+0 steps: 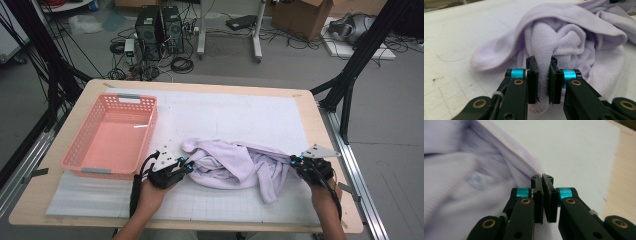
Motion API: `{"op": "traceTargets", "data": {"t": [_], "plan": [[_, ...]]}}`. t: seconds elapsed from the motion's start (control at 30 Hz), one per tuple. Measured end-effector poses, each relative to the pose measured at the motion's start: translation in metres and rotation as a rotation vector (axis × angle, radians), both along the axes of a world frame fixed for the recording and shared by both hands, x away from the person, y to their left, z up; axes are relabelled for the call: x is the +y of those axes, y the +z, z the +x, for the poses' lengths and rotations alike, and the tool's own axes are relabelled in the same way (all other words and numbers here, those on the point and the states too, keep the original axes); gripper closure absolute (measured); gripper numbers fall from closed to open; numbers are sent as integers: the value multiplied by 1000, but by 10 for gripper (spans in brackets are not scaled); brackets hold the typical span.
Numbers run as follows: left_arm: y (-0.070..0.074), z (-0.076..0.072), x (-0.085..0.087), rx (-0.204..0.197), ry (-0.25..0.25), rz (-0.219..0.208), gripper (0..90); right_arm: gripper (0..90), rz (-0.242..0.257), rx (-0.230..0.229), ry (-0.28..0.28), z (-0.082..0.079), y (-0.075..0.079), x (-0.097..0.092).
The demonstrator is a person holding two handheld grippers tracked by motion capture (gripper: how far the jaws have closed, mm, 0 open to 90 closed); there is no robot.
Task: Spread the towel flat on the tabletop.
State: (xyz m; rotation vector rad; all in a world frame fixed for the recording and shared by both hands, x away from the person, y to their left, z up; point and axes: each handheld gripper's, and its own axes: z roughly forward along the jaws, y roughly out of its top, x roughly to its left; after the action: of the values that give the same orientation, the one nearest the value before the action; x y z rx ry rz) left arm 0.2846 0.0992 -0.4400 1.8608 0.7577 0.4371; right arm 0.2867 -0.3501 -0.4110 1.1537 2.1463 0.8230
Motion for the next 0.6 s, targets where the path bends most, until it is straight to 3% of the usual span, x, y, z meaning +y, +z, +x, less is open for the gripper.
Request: {"op": "traceTargets", "data": {"t": [0.13,0.2,0.23,0.3,0.4,0.47,0.6], "plan": [[-1,0,-1,-3,0,6,809,878,-32,30,-59,-2,-5,-19],[-2,0,-3,7,-7,8,805,876,-20,46,-65,-2,-7,-24],[-2,1,-4,10,-10,9,796,841,-25,55,-62,-2,-6,-23],[-2,1,-3,10,2,13,750,674,-16,35,-50,-2,-1,-18],[-1,3,2,31,41,-26,562,600,29,-21,52,-1,13,1],[1,2,2,14,44,-10,526,543,20,-44,136,3,19,19],[7,0,-3,8,13,-24,479,511,-22,5,267,22,13,55]]}}
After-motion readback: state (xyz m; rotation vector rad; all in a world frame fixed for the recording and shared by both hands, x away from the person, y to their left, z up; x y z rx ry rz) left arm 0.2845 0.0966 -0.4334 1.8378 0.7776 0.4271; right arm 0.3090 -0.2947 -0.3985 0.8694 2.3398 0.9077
